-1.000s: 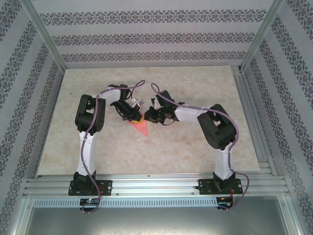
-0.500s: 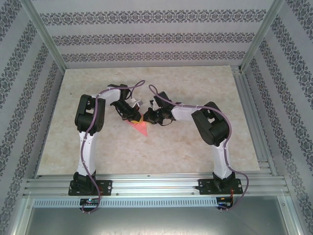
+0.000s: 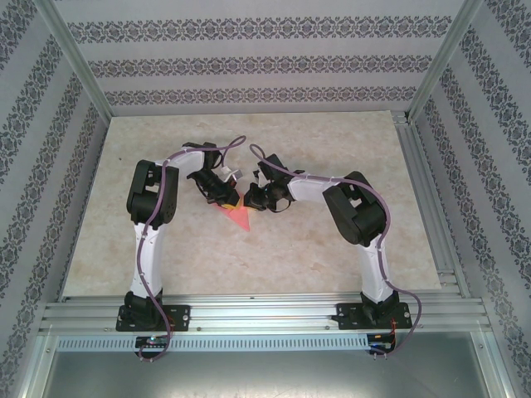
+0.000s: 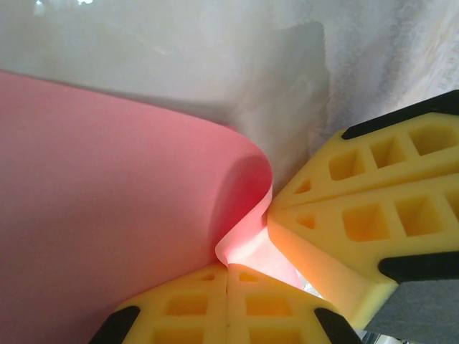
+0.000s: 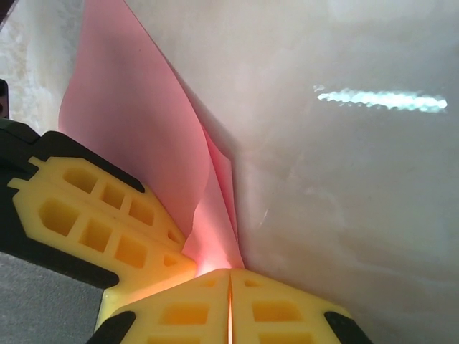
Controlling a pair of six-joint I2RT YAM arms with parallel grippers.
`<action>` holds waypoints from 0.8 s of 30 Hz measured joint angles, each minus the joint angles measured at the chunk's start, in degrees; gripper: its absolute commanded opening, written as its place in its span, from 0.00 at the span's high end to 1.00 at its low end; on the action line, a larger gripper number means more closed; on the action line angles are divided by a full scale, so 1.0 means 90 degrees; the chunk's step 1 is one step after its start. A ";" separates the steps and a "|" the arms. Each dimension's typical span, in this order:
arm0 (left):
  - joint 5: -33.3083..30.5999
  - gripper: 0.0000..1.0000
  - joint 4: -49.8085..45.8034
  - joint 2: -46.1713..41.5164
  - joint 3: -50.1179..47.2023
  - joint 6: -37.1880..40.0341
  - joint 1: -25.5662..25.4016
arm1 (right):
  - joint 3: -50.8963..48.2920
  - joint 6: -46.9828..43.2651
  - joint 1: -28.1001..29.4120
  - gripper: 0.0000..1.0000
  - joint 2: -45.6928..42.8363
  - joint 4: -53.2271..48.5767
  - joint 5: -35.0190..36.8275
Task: Fold a paper plane with a square sheet of paper (pick it up from the middle)
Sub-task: Third fold the triangle at the center of the table.
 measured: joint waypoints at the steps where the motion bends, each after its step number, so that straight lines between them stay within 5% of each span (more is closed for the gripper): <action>1: -0.0007 0.99 -0.0002 -0.0002 0.0000 0.0000 0.0000 | 0.0000 0.0022 -0.0010 0.91 -0.0007 0.0032 -0.0019; 24: -0.0061 0.99 -0.0053 -0.0017 0.0000 0.0000 0.0036 | 0.0437 0.0347 -0.0095 0.92 0.0418 0.0396 -0.0107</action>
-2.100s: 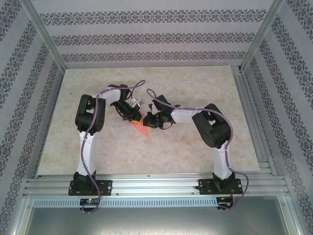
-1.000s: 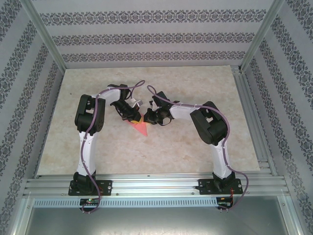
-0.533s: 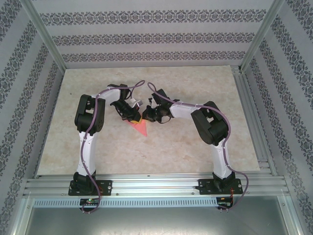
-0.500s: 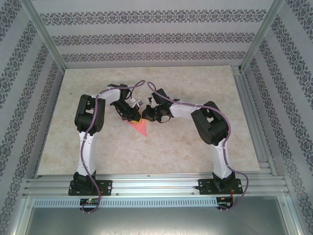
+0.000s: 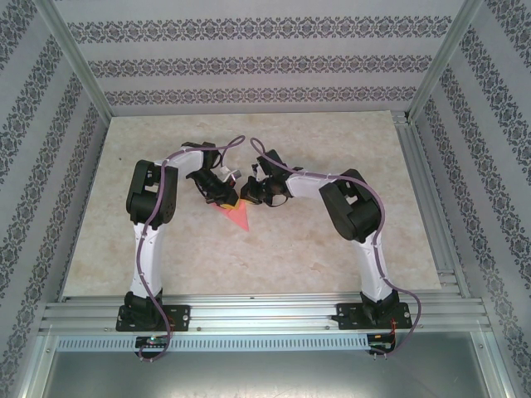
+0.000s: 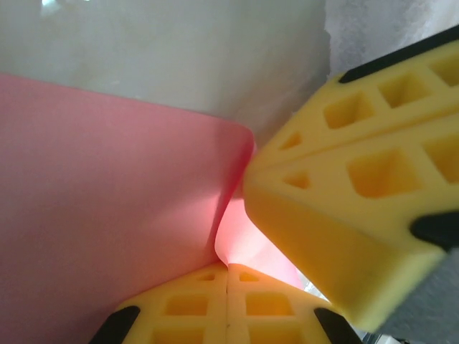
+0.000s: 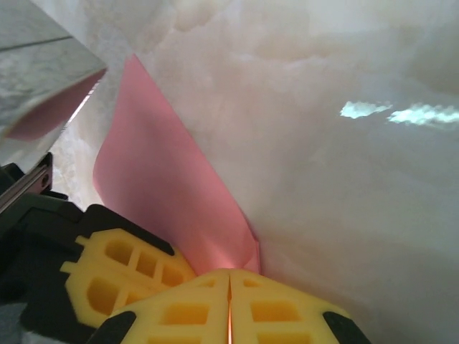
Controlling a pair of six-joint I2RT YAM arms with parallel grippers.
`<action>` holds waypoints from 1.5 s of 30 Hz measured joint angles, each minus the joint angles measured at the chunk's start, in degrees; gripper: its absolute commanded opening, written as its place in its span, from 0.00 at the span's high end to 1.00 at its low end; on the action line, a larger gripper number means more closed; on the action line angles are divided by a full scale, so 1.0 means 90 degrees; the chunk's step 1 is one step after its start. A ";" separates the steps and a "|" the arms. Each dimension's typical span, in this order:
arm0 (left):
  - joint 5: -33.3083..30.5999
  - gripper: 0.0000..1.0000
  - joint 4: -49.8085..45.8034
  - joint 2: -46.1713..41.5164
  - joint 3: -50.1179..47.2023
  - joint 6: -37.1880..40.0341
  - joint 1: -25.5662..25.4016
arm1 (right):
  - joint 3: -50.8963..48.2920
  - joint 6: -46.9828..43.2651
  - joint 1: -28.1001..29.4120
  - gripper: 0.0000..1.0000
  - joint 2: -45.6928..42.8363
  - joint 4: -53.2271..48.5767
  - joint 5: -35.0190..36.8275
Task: Fold a paper plane with a square sheet of paper (pick it up from the middle)
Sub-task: Third fold the triangle at the center of the table.
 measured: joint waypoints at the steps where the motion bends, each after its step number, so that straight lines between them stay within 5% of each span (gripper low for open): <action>1: -0.0002 0.99 0.0000 0.0000 0.0000 0.0000 -0.0002 | 0.0005 -0.0005 0.0000 0.92 0.0017 -0.0039 0.0046; 12: -0.0061 0.98 0.0000 -0.0024 -0.0007 -0.0002 0.0000 | 0.0389 -0.0304 0.0090 0.92 0.0087 -0.0702 0.0447; 28: -0.0070 0.98 -0.0002 -0.0024 -0.0007 -0.0002 0.0000 | -0.1027 0.0058 -0.0068 0.91 -0.1319 0.0172 0.0376; 45: -0.0070 0.98 -0.0005 -0.0024 -0.0007 -0.0002 0.0000 | -0.1326 0.0418 0.0466 0.91 -0.1018 0.0573 0.0238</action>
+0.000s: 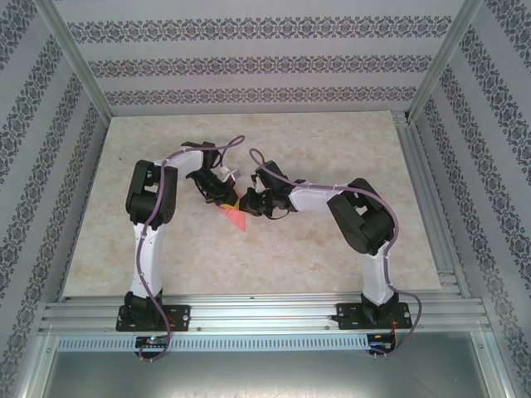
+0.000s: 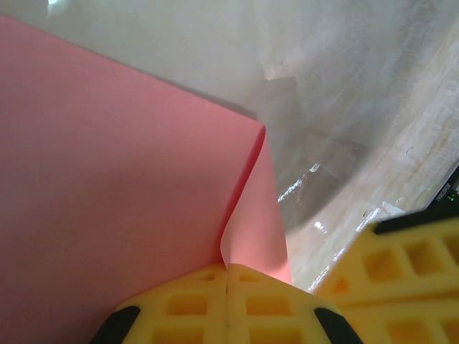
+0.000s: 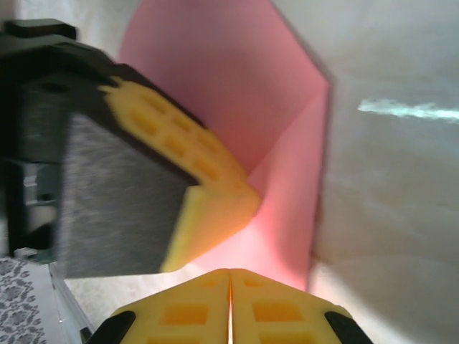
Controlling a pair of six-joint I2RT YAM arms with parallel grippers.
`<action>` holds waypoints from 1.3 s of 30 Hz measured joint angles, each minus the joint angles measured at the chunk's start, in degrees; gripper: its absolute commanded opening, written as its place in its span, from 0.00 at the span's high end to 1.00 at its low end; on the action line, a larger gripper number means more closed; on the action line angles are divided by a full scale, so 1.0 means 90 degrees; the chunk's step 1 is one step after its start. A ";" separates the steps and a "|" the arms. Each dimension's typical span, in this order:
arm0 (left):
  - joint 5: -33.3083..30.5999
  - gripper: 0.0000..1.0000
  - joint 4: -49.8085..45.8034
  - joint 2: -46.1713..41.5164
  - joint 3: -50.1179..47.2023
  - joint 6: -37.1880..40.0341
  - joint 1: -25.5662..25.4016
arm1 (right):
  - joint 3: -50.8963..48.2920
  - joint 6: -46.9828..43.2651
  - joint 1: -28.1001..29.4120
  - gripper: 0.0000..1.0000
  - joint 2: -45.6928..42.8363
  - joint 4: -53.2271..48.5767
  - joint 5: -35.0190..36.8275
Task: Fold a paper plane with a square sheet of paper (pick it up from the middle)
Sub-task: Third fold the triangle at the center of the table.
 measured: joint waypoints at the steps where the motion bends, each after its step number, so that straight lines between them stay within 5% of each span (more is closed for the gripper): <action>1: 0.0000 0.98 0.0000 0.0000 0.0000 0.0000 0.0000 | 0.0000 -0.0002 0.0000 0.91 0.0046 -0.0029 0.0022; 16: -0.0002 0.98 -0.0002 0.0000 0.0000 0.0000 0.0000 | 0.0172 -0.0401 0.0187 0.90 -0.0083 -0.0916 0.0384; 39: -0.0027 0.98 -0.0095 0.0000 0.0000 0.0002 0.0083 | -0.0355 -0.0243 0.0427 0.90 -0.0226 -0.0627 0.0238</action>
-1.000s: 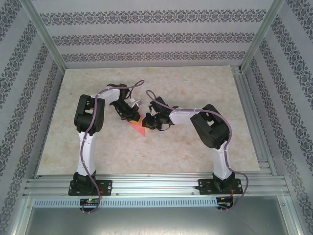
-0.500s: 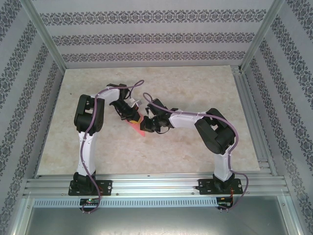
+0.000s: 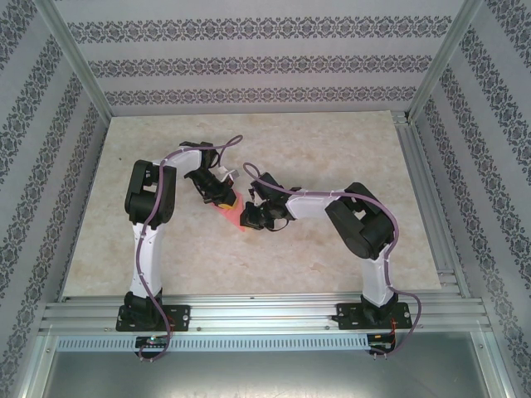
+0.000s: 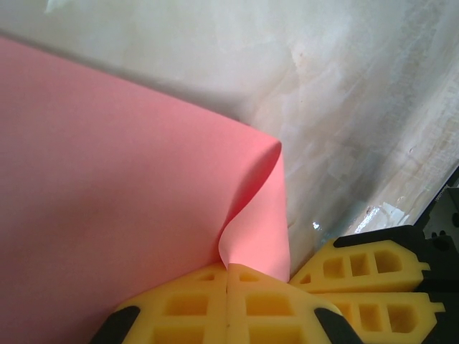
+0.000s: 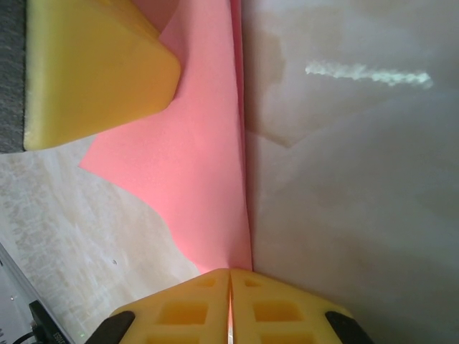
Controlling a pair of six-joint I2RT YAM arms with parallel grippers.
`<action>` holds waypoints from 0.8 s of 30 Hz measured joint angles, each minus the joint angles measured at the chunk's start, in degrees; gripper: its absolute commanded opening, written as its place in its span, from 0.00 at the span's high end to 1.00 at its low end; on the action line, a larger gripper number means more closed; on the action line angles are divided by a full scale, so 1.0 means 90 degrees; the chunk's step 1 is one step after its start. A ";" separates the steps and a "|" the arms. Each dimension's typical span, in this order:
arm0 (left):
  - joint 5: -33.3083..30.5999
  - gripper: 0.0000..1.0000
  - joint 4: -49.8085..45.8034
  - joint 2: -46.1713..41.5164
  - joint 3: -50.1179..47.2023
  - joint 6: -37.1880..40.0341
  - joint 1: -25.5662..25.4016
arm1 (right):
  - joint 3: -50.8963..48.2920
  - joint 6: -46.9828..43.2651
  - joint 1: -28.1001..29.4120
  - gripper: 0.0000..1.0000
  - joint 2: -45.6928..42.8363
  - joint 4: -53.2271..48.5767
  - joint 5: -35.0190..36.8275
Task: Fold a paper plane with a square sheet of paper (pick it up from the middle)
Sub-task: Third fold the triangle at the center of the table.
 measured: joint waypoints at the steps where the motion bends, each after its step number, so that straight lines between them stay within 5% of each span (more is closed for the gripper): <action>1: 0.0000 0.98 0.0000 0.0000 0.0000 0.0000 0.0000 | 0.0007 -0.0002 0.0000 0.90 -0.0015 -0.0027 0.0002; 13: 0.0000 0.97 0.0000 0.0000 0.0000 0.0000 0.0000 | 0.0107 0.0019 0.0078 0.91 -0.0029 0.0034 -0.0005; 24: -0.0231 0.65 0.0034 -0.0226 0.0000 -0.0265 0.0083 | -0.0165 0.0187 0.0080 0.91 0.0129 0.0629 -0.0170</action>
